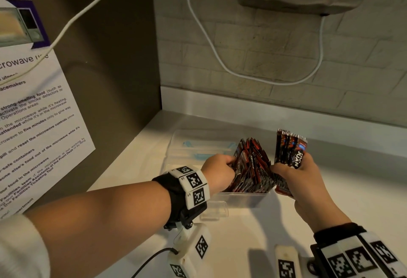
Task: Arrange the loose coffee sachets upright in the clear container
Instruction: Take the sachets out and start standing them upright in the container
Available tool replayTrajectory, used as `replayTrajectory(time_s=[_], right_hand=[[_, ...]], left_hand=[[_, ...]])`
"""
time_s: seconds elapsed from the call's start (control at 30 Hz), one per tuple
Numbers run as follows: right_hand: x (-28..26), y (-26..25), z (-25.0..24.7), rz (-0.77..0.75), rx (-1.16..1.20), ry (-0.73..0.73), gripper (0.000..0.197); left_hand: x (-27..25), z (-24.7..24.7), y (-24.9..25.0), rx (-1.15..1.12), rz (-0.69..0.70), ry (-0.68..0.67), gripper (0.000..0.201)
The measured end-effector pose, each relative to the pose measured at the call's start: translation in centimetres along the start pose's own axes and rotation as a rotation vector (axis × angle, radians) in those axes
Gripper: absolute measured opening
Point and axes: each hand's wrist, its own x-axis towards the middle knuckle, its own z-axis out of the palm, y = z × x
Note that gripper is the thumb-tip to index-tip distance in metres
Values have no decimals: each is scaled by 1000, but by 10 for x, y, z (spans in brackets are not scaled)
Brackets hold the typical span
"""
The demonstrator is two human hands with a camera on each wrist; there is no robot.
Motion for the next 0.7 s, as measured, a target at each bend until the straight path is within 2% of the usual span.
replayTrajectory(time_s=[0.27, 0.4, 0.47, 0.53, 0.63, 0.7], right_hand=[[0, 0, 0, 0, -5, 4, 40], [0, 0, -1, 1, -10, 1, 39], [0, 0, -1, 0, -9, -1, 39], [0, 0, -1, 0, -5, -1, 39], [0, 0, -1, 4, -7, 0, 38], [1, 1, -1, 6, -11, 3, 38]], left_hand=[[1, 2, 1, -55, 12, 21, 31], [-5, -2, 6, -14, -7, 19, 40], [-6, -4, 8, -21, -52, 17, 42], [-5, -6, 9, -55, -119, 0, 26], [-4, -8, 17, -164, -237, 14, 30], [-6, -12, 24, -229, -305, 16, 22]])
